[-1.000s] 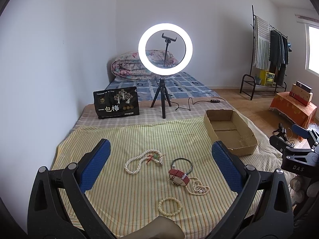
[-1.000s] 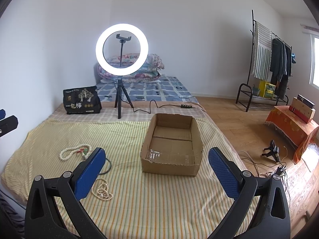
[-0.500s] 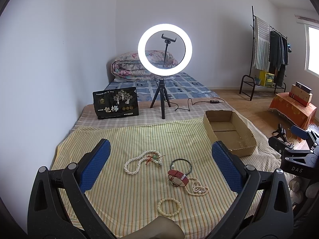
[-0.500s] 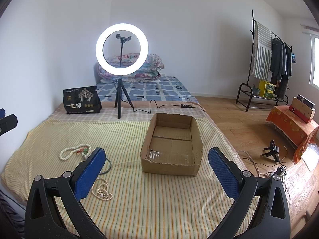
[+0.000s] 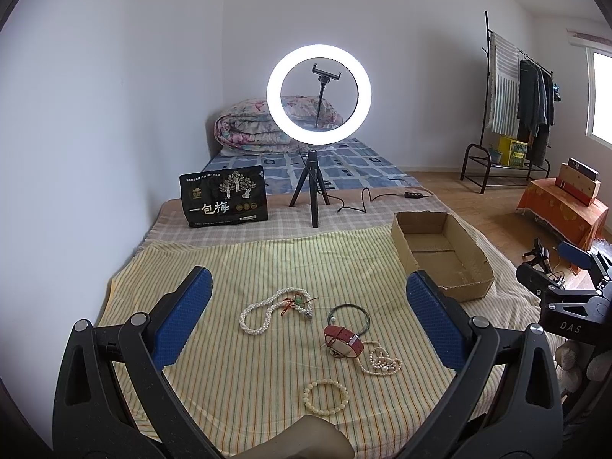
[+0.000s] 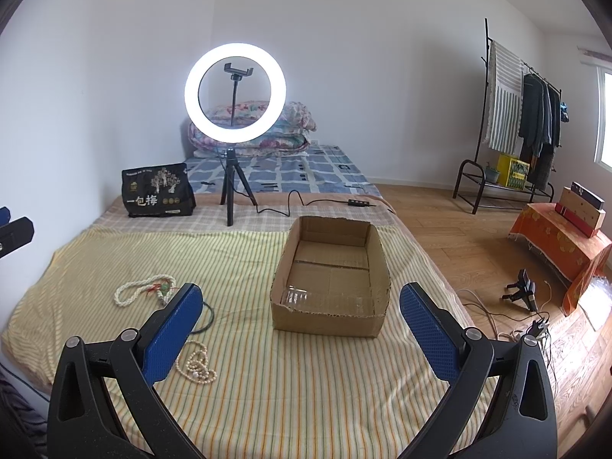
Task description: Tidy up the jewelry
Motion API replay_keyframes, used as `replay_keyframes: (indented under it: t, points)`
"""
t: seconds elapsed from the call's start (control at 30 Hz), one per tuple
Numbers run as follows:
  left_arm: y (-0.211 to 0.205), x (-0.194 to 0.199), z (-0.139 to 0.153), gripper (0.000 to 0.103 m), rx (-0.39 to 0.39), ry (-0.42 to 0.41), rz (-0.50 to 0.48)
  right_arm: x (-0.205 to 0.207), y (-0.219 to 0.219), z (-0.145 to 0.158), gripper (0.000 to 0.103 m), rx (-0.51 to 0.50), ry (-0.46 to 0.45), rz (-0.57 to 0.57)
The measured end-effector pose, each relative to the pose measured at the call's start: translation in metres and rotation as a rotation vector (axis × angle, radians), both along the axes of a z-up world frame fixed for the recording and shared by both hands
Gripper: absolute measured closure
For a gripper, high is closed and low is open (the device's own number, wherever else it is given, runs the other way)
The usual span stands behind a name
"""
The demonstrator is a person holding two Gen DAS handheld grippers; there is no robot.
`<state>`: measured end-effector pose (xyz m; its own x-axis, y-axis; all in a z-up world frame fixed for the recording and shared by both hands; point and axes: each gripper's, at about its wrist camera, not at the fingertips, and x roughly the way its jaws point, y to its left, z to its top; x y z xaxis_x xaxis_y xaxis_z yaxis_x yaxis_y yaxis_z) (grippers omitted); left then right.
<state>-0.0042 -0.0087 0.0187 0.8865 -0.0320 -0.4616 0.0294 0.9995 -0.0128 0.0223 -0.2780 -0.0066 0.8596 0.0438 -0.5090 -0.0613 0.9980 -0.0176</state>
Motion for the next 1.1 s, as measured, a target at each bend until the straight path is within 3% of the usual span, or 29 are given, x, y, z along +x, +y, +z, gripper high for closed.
replay_keyframes:
  t: [0.77, 1.1]
  points:
    - [0.026, 0.012, -0.011, 0.000, -0.004, 0.034, 0.054, 0.001, 0.006, -0.005, 0.001, -0.020, 0.006, 0.023]
    - [0.043, 0.038, -0.016, 0.000, 0.001, 0.099, 0.021, 0.013, 0.017, -0.017, 0.001, -0.038, 0.065, 0.139]
